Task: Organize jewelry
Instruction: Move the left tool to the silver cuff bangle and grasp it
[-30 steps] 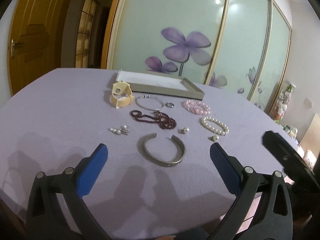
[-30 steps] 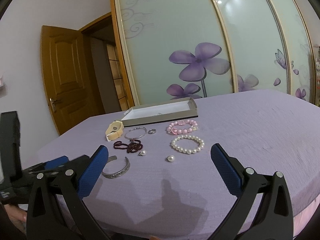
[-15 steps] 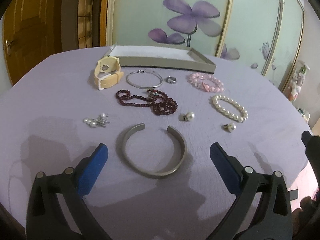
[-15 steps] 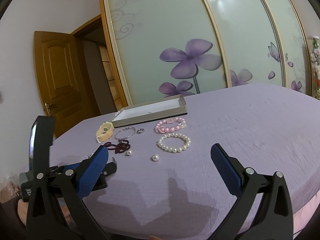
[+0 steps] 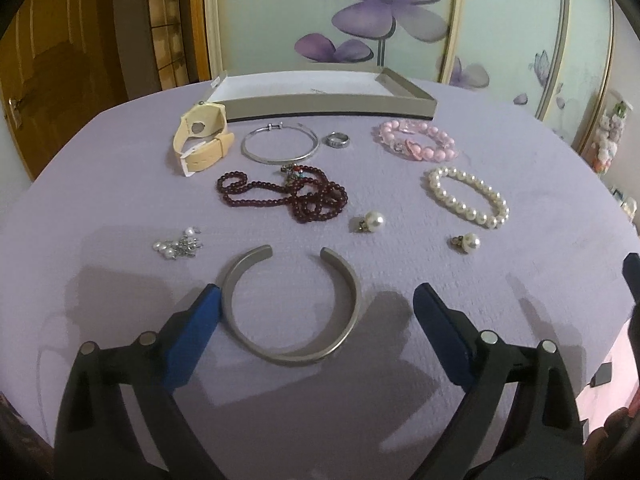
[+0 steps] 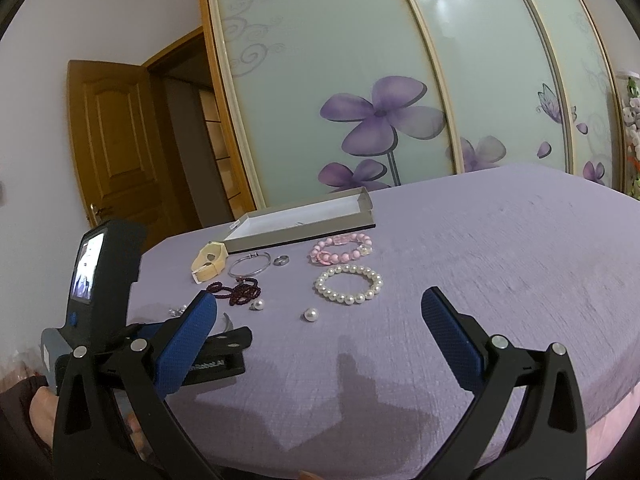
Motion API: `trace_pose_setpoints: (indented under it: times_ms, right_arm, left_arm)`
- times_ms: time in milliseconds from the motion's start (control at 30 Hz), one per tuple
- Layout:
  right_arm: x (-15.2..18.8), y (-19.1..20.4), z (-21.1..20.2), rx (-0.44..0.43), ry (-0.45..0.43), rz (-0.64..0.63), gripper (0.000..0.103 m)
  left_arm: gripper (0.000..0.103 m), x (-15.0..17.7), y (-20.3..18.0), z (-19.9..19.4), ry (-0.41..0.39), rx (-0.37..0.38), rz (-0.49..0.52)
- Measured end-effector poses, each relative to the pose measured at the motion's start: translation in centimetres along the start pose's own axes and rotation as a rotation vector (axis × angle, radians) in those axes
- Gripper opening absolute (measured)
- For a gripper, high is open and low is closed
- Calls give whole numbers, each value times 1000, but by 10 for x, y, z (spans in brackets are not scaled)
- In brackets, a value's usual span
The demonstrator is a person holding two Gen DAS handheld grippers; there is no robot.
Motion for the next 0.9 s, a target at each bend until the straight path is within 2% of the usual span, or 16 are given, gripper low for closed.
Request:
trace_pose_setpoints:
  times_ms: [67, 167, 267, 300, 600, 767, 900]
  right_arm:
    - [0, 0, 0, -1, 4, 1, 102]
    - [0, 2, 0, -2, 6, -2, 102]
    - [-1, 3, -1, -2, 4, -7, 102]
    - [-1, 3, -1, -2, 3, -7, 102]
    - [1, 7, 2, -5, 14, -20, 102]
    - [1, 11, 9, -8, 28, -36, 102]
    - [3, 17, 17, -9, 54, -56, 102]
  left_arm:
    - [94, -1, -1, 1, 7, -5, 4]
    - [85, -4, 2, 3, 6, -24, 4]
    - [69, -7, 5, 3, -6, -33, -3]
    - [67, -7, 6, 2, -9, -29, -7]
    - [67, -7, 10, -4, -36, 11, -33]
    - [67, -10, 22, -9, -37, 29, -71]
    - [67, -21, 36, -19, -72, 29, -90]
Point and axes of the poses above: each gripper's, at about its wrist camera, not at the fingertips, and z roughly the way its jaws point, y to its left, x to its underside, the point moved 7 cm from there along z, roughly the way its jaws point, and after that the axes turned 10 degrees about -y, right-handed, at the moved point
